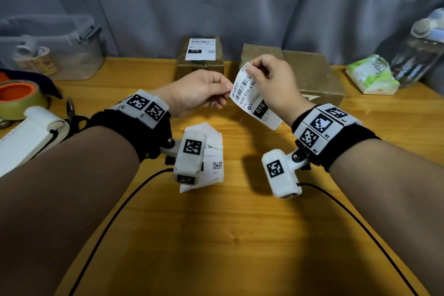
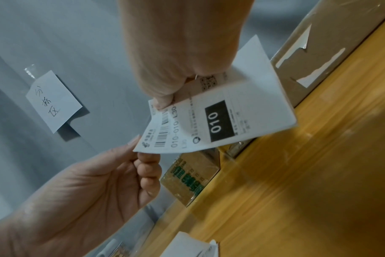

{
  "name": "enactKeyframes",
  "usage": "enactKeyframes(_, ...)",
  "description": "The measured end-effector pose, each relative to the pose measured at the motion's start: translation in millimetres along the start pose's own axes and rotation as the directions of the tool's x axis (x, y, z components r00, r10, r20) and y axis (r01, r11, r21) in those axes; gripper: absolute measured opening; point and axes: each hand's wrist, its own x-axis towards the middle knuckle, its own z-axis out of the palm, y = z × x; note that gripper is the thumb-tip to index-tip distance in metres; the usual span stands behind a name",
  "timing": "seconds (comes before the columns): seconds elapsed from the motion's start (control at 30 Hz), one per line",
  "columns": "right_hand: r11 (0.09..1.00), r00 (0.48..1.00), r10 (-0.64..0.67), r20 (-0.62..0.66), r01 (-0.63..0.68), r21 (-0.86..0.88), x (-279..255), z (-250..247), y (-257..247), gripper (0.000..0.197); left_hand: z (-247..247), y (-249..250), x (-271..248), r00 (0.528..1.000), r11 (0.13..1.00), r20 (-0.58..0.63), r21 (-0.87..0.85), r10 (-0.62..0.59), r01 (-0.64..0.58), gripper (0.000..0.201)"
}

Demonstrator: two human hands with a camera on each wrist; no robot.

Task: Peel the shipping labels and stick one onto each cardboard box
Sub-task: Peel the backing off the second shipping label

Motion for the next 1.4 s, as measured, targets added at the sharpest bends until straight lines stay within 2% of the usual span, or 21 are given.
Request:
enactKeyframes(0.03,1.000,1.000,0.002,-0.011,-0.002,-0.010,0.2,0.4,1.7,0.003,1.7,0.1,-0.2,1.000,1.000,0.007,-0.007,0.004,-0.004,0.015)
enactKeyframes(0.1,0.988,0.998,0.008,-0.069,-0.019,-0.154,0.1,-1.3,5.9,0.027,3.9,0.0,0.5,1.000,0.999,-0.004,-0.028,0.019,-0.019,0.017)
enactKeyframes(0.13,0.975,0.995,-0.012,-0.099,-0.010,-0.224,-0.1,-2.4,5.3,0.035,4.0,-0.3,1.2,0.999,0.999,-0.024,-0.044,0.025,-0.026,0.017)
enactKeyframes(0.17,0.972,0.994,-0.030,-0.109,0.004,-0.236,0.5,-2.5,3.9,0.035,3.9,-0.3,2.1,0.998,0.997,-0.050,-0.065,0.031,-0.034,0.018)
enactKeyframes(0.23,0.998,0.999,-0.015,-0.029,0.013,-0.065,1.0,-2.2,-0.2,0.024,2.7,-1.0,4.6,0.993,0.993,-0.105,-0.101,0.046,-0.057,0.020)
enactKeyframes(0.3,0.985,0.992,0.040,0.119,-0.059,0.164,-1.3,-0.6,-4.8,0.014,1.7,-1.3,6.3,0.988,0.989,-0.145,-0.121,0.061,-0.079,0.021)
enactKeyframes(0.43,0.937,0.970,0.053,0.239,-0.131,0.324,-4.9,0.2,-7.3,0.008,2.7,-1.0,7.4,0.981,0.990,-0.174,-0.096,0.088,-0.106,0.019)
enactKeyframes(0.57,0.920,0.963,0.065,0.262,-0.159,0.358,-4.4,1.4,-6.1,0.007,6.5,-0.4,6.3,0.978,0.993,-0.179,-0.033,0.102,-0.110,0.020)
enactKeyframes(0.73,0.894,0.956,0.069,0.284,-0.186,0.408,-5.9,-1.5,-7.1,0.009,10.1,0.4,7.1,0.979,0.992,-0.172,-0.041,0.111,-0.119,0.020)
enactKeyframes(0.93,0.887,0.949,0.070,0.306,-0.200,0.416,-5.9,-5.0,-6.1,0.002,10.9,2.3,7.1,0.976,0.992,-0.178,0.000,0.127,-0.129,0.019)
enactKeyframes(1.4,0.917,0.952,0.111,0.284,-0.209,0.340,-5.1,1.0,-13.5,0.016,12.3,1.8,4.6,0.955,0.980,-0.261,0.176,0.138,-0.094,0.023)
